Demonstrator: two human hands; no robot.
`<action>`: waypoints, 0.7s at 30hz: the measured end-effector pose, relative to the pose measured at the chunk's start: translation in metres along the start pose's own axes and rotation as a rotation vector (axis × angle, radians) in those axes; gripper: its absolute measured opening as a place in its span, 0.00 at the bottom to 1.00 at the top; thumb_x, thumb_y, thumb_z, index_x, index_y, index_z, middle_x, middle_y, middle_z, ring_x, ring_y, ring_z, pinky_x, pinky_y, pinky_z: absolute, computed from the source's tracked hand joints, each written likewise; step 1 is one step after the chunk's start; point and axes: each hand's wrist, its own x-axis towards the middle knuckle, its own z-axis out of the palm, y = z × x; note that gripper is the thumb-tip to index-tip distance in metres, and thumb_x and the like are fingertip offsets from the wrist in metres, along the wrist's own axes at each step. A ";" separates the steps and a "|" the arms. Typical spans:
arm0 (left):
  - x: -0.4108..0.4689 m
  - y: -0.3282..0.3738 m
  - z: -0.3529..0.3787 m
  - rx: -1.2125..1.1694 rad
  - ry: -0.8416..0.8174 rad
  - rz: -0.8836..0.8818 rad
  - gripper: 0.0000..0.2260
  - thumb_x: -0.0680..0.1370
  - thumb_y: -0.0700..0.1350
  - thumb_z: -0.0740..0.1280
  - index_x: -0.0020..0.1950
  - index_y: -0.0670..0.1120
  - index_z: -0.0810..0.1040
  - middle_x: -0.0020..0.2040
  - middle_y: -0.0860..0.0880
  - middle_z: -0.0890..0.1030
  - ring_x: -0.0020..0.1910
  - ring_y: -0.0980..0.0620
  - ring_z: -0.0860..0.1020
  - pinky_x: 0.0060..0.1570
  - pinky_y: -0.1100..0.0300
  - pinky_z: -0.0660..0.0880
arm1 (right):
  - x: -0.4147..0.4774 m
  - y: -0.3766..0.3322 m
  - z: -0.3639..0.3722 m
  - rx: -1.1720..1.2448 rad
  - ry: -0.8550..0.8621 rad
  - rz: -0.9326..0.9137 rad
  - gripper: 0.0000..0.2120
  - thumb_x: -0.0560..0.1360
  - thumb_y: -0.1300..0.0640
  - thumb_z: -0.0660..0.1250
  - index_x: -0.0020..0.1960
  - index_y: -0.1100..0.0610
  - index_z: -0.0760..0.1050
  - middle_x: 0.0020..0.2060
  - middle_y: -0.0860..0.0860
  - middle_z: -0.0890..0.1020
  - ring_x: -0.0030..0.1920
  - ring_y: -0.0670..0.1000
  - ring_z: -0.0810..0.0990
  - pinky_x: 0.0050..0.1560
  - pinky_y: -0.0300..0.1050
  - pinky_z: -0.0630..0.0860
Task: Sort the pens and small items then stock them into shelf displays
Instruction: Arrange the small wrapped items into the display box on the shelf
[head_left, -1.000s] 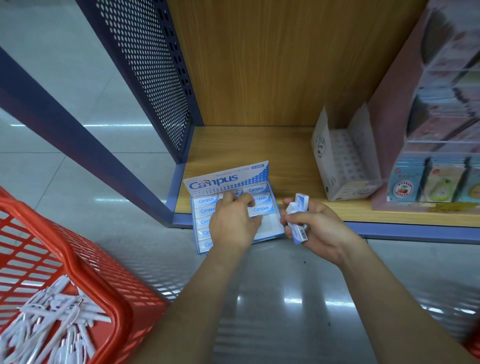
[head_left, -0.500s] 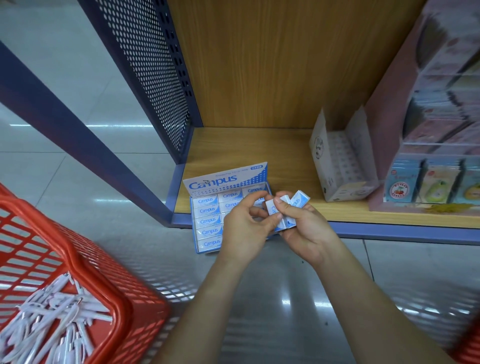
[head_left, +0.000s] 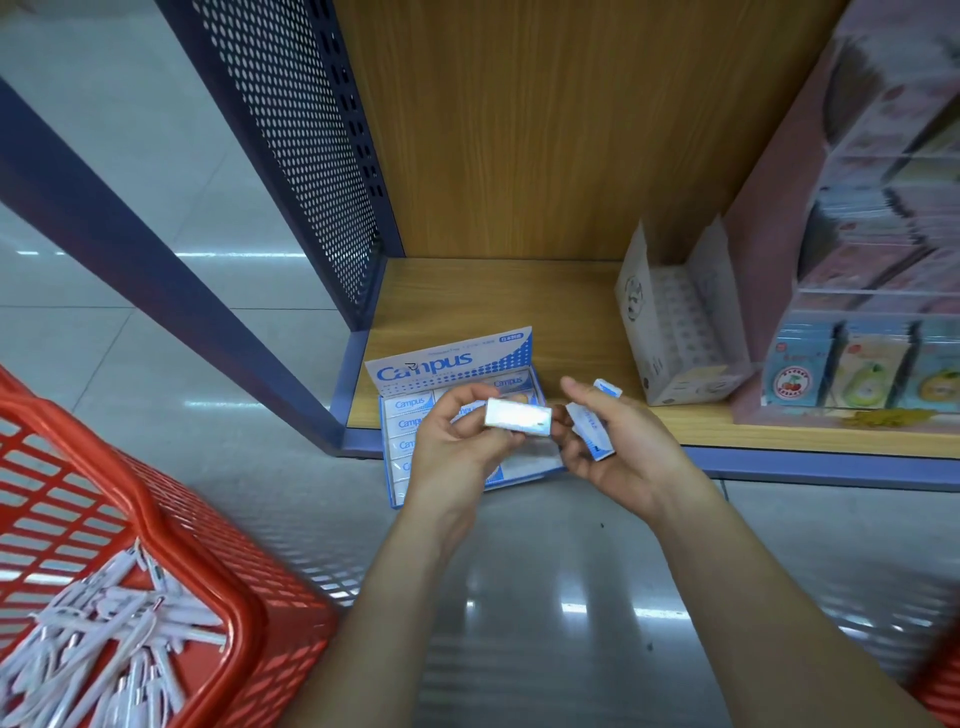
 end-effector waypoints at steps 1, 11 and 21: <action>0.000 0.000 -0.003 0.003 -0.021 0.010 0.17 0.65 0.29 0.70 0.47 0.47 0.74 0.44 0.44 0.85 0.41 0.47 0.81 0.48 0.54 0.73 | -0.003 -0.001 -0.001 -0.068 -0.033 0.007 0.07 0.71 0.56 0.73 0.42 0.57 0.76 0.35 0.54 0.82 0.33 0.49 0.78 0.30 0.36 0.70; 0.000 -0.001 -0.007 0.119 0.011 0.070 0.11 0.70 0.30 0.71 0.45 0.45 0.79 0.40 0.48 0.83 0.39 0.53 0.81 0.43 0.60 0.78 | -0.002 0.006 -0.002 -0.176 -0.108 -0.102 0.08 0.71 0.65 0.72 0.40 0.55 0.75 0.33 0.51 0.81 0.31 0.46 0.76 0.29 0.34 0.72; -0.008 -0.008 -0.001 0.501 -0.106 0.014 0.26 0.69 0.33 0.70 0.61 0.56 0.77 0.41 0.51 0.82 0.38 0.53 0.80 0.43 0.62 0.77 | 0.008 0.021 0.001 -0.322 -0.079 -0.128 0.08 0.70 0.58 0.74 0.43 0.57 0.75 0.32 0.52 0.75 0.28 0.45 0.67 0.24 0.35 0.59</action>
